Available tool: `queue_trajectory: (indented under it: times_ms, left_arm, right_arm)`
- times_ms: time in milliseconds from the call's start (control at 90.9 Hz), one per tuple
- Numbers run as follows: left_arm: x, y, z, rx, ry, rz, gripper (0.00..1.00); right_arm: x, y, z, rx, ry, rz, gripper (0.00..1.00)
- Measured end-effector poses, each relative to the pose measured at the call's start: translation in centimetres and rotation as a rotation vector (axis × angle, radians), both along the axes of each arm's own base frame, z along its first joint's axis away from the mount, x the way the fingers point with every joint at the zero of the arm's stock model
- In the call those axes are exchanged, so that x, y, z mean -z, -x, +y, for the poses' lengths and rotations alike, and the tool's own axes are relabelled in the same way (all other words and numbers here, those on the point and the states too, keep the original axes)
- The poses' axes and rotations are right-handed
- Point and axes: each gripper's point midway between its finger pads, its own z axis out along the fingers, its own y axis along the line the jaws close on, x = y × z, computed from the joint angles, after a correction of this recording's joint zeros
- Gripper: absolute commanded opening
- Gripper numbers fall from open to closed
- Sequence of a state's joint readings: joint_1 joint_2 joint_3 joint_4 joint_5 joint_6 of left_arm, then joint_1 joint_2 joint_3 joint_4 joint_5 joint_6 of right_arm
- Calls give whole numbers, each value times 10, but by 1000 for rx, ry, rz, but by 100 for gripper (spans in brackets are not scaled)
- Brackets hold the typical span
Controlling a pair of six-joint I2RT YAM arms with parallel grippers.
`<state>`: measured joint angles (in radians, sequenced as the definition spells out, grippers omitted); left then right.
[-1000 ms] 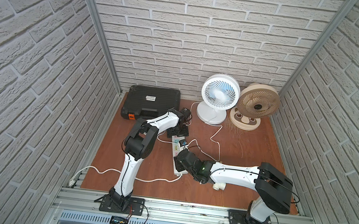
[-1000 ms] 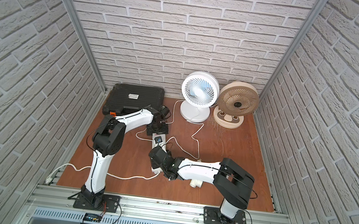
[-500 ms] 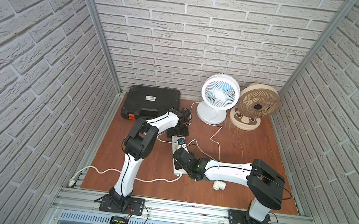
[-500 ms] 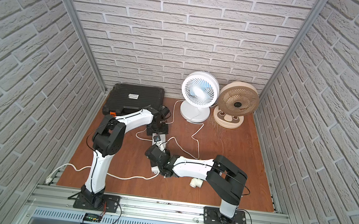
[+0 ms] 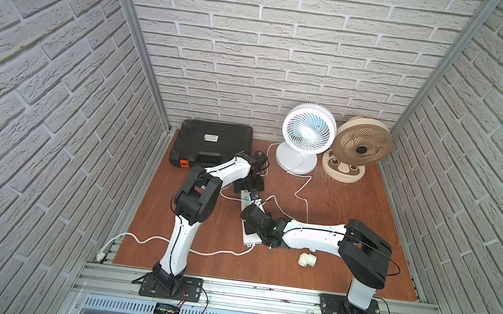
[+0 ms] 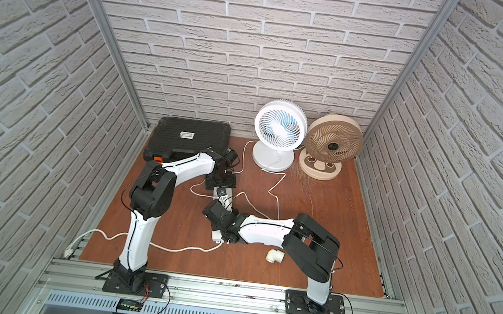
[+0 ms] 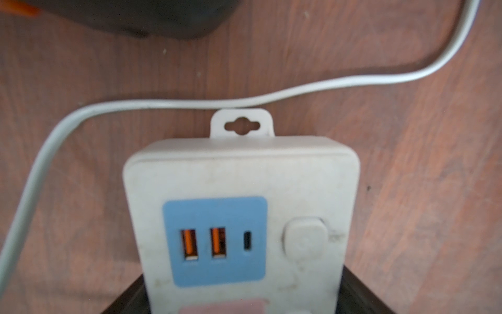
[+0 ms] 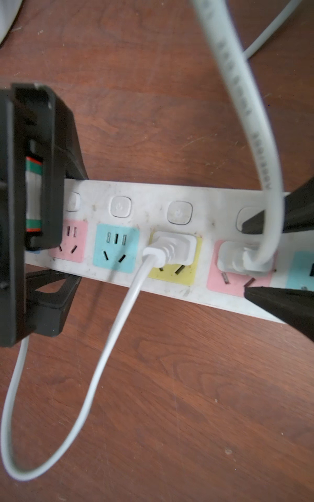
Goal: Unplug the desk fan from the power strip
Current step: Remove the plug from the socket.
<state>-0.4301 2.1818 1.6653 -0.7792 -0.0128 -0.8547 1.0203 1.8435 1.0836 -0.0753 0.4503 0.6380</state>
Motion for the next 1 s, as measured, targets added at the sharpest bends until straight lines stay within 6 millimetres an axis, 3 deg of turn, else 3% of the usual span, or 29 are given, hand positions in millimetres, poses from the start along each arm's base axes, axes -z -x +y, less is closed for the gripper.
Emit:
queue_trajectory:
  times_ms: [154, 682, 1001]
  left_arm:
    - [0, 0, 0, 6, -1, 2, 0]
    - [1, 0, 0, 15, -2, 16, 0]
    - [1, 0, 0, 15, 1, 21, 0]
  right_arm:
    - [0, -2, -1, 6, 3, 7, 29]
    - [10, -7, 3, 7, 38, 35, 27]
    - [7, -8, 4, 10, 48, 41, 8]
